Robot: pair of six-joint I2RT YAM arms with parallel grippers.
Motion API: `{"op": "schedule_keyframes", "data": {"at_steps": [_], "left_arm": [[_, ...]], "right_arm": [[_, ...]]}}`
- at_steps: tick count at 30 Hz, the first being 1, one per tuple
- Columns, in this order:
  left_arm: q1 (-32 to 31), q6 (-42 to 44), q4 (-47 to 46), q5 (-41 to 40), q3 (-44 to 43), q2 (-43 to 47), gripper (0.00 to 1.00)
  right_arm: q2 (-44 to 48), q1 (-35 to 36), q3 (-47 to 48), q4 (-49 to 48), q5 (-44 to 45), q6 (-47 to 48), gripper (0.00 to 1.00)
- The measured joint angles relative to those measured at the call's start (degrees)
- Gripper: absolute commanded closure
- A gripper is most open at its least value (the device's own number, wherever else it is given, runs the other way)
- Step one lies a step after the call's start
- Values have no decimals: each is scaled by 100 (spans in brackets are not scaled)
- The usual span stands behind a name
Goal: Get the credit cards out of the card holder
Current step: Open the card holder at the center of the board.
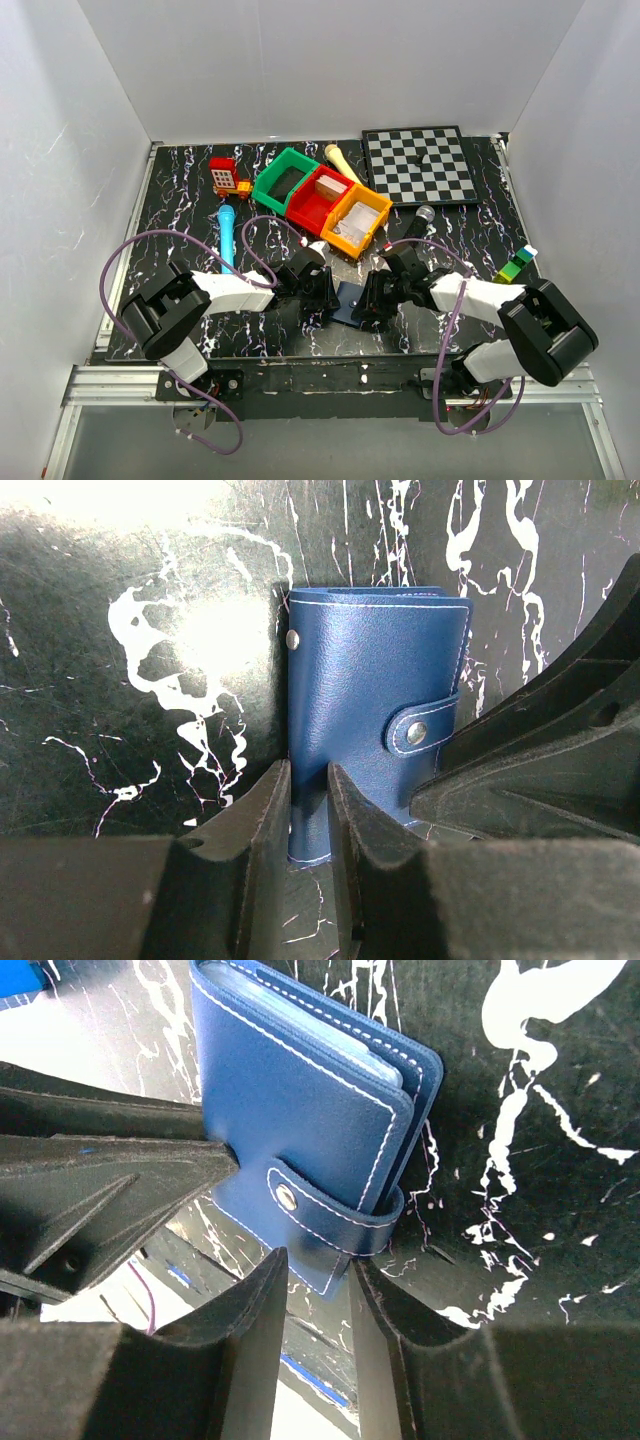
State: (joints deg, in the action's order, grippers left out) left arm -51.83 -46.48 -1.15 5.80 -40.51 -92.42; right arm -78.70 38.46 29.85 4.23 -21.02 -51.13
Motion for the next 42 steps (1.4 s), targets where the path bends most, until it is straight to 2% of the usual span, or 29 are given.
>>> {"op": "schedule_keyframes", "data": {"at_steps": [4,6,14,17,18,22,28,30,35,42], "left_arm": [[2,9,-9,15,0,-4,89],[2,24,-26,28,0,-15,90],[2,61,-26,72,-17,-37,92],[2,70,-26,72,-17,-37,92],[2,74,-24,72,-20,-37,92],[2,96,-15,70,-26,-28,84],[-13,131,-68,-2,87,133,57],[-57,138,-70,-50,186,282,51],[-114,151,107,-197,533,822,41],[-116,129,136,-577,1141,2105,18]], "right_arm": [[133,-9,-192,-262,-9,-81,63],[190,-9,-269,-358,-7,-125,66],[282,-13,-393,-437,48,-146,86],[378,-13,-420,-433,59,-136,98],[389,-13,-420,-428,52,-127,99],[398,-13,-420,-428,20,-116,99],[514,-2,-420,-468,-33,-72,99],[675,26,-411,-546,-72,-17,99],[1012,57,-258,-374,-103,254,99],[1502,57,-22,175,-125,658,99]]}}
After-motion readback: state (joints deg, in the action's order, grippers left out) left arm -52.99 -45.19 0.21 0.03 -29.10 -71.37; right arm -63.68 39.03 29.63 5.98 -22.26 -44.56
